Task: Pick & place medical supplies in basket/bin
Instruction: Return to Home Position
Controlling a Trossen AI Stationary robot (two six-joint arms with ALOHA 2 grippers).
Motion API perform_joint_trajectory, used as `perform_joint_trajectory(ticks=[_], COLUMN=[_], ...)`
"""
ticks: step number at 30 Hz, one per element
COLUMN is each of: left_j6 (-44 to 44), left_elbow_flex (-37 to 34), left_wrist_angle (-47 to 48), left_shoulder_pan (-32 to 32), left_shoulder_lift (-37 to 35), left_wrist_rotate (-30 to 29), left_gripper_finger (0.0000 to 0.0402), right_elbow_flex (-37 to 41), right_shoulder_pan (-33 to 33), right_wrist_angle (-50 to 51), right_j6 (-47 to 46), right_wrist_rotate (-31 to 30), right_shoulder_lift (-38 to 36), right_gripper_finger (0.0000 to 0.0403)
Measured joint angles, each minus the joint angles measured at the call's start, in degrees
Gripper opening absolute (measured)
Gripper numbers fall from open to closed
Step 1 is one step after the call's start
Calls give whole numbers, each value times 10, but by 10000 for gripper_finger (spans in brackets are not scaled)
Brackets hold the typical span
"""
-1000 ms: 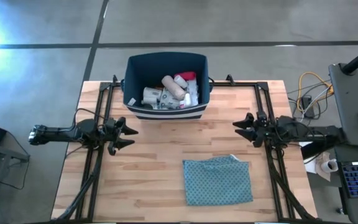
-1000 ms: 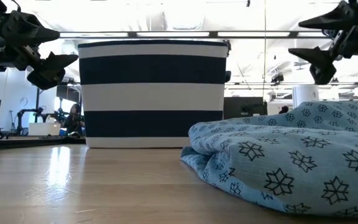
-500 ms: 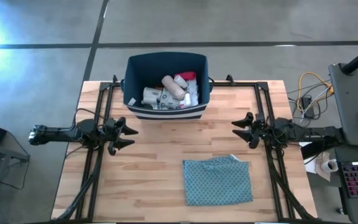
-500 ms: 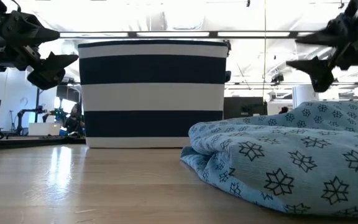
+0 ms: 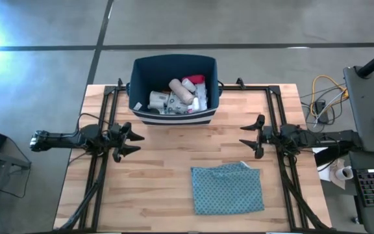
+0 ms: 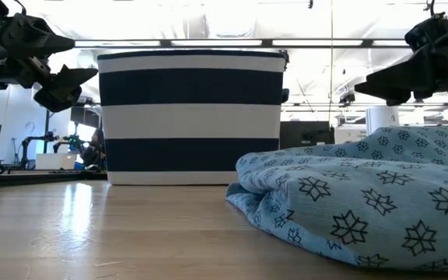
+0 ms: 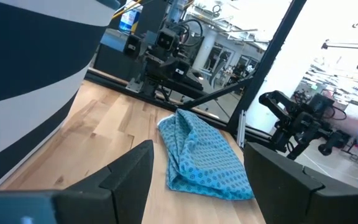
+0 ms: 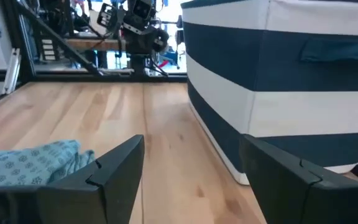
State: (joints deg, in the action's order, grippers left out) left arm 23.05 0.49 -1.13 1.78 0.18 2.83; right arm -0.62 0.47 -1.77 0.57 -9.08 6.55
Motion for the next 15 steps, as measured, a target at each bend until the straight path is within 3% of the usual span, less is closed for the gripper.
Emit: perform_joint_trajectory(ticks=[15], left_j6=[0], left_elbow_flex=[0], left_wrist_angle=[0], left_shoulder_pan=[0], left_shoulder_lift=[0], left_wrist_rotate=[0], left_gripper_finger=[230], right_elbow_flex=[0], right_shoulder_pan=[0], right_wrist_angle=[-1], right_j6=[-9], right_wrist_rotate=[0], right_shoulder_lift=[-29], right_gripper_finger=[249])
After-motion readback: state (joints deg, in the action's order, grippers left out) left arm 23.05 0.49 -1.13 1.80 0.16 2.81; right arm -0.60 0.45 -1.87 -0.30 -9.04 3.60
